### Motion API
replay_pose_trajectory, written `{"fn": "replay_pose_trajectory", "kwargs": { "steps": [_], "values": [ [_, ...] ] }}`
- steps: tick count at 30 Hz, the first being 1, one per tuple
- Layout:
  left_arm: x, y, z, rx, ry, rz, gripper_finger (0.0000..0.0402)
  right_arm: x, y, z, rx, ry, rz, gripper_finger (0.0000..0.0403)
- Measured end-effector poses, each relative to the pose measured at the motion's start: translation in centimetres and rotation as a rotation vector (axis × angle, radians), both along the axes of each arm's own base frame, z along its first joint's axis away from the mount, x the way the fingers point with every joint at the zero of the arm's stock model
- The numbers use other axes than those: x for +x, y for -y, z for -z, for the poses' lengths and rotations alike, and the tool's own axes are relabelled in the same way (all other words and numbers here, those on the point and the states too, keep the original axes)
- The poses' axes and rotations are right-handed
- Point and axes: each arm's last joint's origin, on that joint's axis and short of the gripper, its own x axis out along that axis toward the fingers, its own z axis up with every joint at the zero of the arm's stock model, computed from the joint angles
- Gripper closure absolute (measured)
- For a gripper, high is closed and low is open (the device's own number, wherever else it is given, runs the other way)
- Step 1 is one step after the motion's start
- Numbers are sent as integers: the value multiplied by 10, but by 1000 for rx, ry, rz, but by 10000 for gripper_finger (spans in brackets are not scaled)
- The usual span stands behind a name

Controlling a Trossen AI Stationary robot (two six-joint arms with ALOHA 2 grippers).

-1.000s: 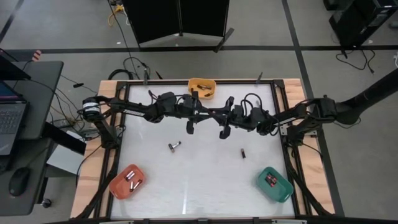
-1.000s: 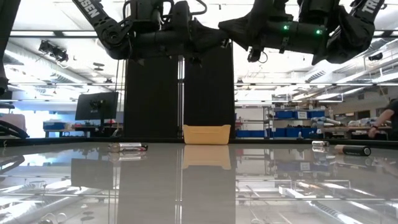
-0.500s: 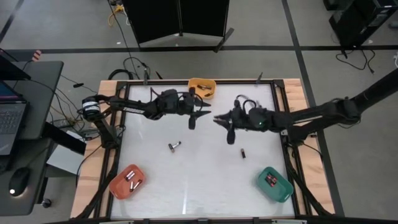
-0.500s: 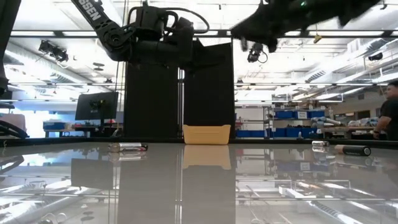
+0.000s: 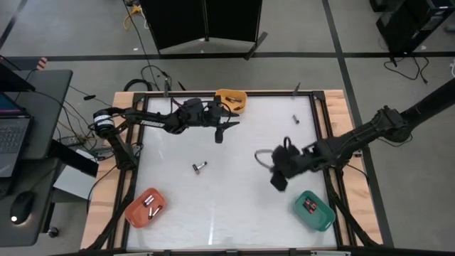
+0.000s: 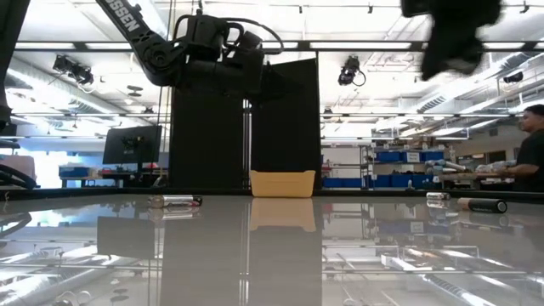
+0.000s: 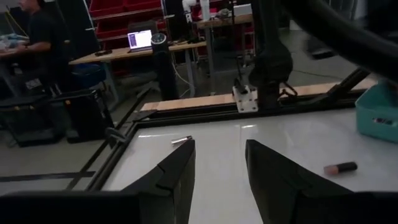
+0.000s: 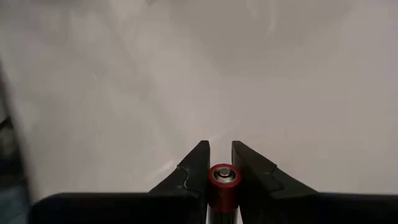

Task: Sort batteries
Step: Put the black-red battery into the green bin

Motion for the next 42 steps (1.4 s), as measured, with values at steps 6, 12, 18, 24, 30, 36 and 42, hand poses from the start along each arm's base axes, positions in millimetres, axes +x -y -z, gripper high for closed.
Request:
{"fn": "replay_pose_trajectory", "kwargs": {
  "steps": [6, 12, 18, 24, 30, 36, 42],
  "values": [
    [-2, -5, 6, 12, -63, -32, 253, -11, -43, 3, 258, -155, 52, 341],
    [-3, -5, 11, 3, -107, -30, 253, -31, -77, 20, 334, -360, 203, 341],
    [-3, -5, 11, 0, -113, -30, 253, -47, -105, 40, 319, -512, 263, 340],
    [-3, -5, 11, 1, -111, -30, 253, -55, -124, 57, 272, -583, 277, 340],
    [-3, -6, 11, 1, -112, -40, 253, -54, -131, 77, 188, -633, 266, 340],
    [-3, -6, 11, 1, -113, -43, 253, -54, -132, 90, 121, -672, 262, 340],
    [-3, -6, 11, 1, -114, -46, 253, -58, -126, 101, 91, -691, 277, 339]
  ]
}}
